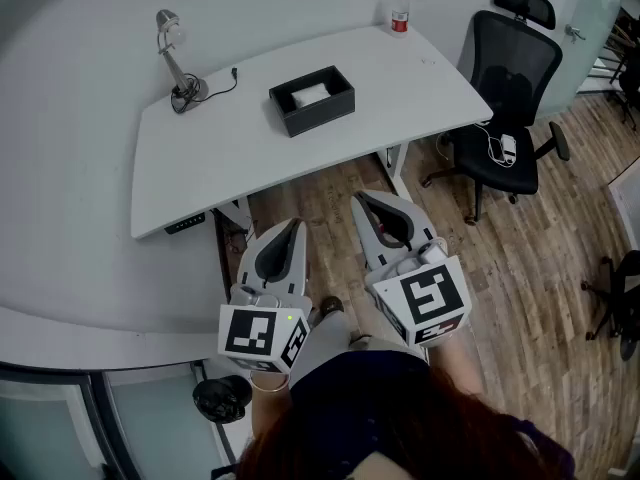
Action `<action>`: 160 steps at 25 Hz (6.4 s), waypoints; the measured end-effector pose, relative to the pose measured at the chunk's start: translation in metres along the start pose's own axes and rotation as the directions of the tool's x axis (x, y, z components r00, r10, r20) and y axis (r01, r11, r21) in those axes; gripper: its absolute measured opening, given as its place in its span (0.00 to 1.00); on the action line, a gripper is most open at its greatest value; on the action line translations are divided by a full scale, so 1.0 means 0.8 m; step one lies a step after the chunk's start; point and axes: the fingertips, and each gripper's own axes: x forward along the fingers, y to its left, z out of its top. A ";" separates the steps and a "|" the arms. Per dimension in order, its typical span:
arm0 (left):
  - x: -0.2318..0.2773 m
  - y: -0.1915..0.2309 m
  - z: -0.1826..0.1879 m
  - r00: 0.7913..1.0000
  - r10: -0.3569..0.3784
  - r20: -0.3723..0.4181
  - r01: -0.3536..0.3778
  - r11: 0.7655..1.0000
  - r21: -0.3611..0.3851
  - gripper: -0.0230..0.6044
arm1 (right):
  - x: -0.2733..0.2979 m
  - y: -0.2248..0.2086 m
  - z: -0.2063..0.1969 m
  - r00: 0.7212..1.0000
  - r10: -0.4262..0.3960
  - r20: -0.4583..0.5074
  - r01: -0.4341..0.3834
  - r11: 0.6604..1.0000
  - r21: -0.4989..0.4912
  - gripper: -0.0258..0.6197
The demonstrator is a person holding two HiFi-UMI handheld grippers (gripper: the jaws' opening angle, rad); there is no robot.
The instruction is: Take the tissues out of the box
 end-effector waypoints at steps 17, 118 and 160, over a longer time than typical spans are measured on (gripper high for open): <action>0.027 0.047 0.006 1.000 -0.004 0.015 0.004 1.000 0.002 0.08 | 0.049 -0.005 0.008 1.000 -0.013 0.023 0.014 1.000 -0.011 0.07; 0.316 0.283 0.000 0.982 -0.188 -0.026 0.186 0.981 -0.059 0.08 | 0.397 -0.140 -0.060 0.957 -0.069 -0.280 0.060 0.997 -0.042 0.31; 0.411 0.329 -0.037 0.973 -0.212 -0.093 0.197 0.970 -0.145 0.08 | 0.480 -0.179 -0.210 0.654 -0.010 -0.757 -0.097 0.990 -0.098 0.49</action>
